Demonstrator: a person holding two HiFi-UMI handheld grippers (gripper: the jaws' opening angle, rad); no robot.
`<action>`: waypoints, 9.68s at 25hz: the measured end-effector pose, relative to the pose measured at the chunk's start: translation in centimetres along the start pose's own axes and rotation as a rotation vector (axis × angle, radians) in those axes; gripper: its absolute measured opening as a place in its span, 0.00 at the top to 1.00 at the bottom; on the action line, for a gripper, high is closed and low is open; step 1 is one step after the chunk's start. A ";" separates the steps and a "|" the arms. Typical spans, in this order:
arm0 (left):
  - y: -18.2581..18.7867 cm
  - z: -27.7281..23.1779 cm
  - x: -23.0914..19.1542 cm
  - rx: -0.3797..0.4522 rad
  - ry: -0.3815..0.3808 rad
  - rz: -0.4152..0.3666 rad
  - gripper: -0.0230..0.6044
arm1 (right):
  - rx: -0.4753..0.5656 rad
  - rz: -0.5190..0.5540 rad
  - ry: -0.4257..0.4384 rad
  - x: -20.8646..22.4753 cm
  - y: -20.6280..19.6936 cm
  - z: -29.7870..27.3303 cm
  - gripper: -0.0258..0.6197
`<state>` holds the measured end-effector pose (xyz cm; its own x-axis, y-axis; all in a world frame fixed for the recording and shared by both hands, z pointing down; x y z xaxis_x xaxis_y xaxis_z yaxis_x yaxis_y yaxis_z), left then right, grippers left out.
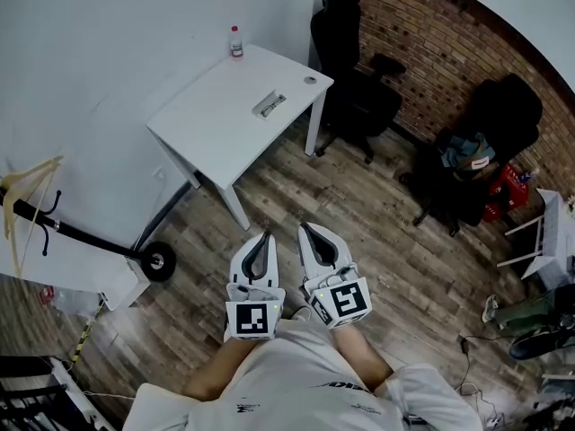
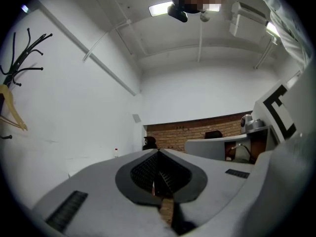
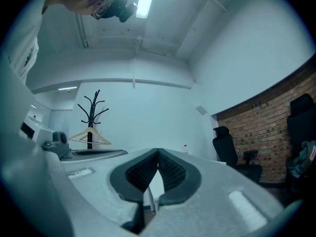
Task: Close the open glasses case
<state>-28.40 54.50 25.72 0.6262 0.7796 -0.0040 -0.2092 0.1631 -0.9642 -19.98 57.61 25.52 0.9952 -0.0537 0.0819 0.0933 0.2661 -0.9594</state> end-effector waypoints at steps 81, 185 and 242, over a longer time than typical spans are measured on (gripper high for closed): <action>-27.9 -54.1 -26.3 -0.317 0.243 0.108 0.97 | -0.376 -0.146 0.121 35.6 -24.8 -54.2 0.96; -43.5 -58.2 -28.4 -0.475 0.466 0.166 0.97 | -0.894 -0.516 0.259 44.1 -50.2 -63.2 0.85; -40.5 -56.9 -29.3 -0.444 0.436 0.095 0.97 | -0.983 -0.453 0.199 45.4 -50.8 -57.9 0.87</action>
<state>4.44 -9.38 49.77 0.8885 0.4448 -0.1126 -0.0059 -0.2343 -0.9721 18.77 -14.04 62.34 0.8440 -0.1303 0.5203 0.2964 -0.6951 -0.6549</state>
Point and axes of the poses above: the fingertips, and each gripper's own axes: z backward along the fingers, x to its right, y out of its top, the point moved 3 cm from there along z, backward along the fingers, and after that the axes turned 12 degrees about x, right-handed, at the moved point
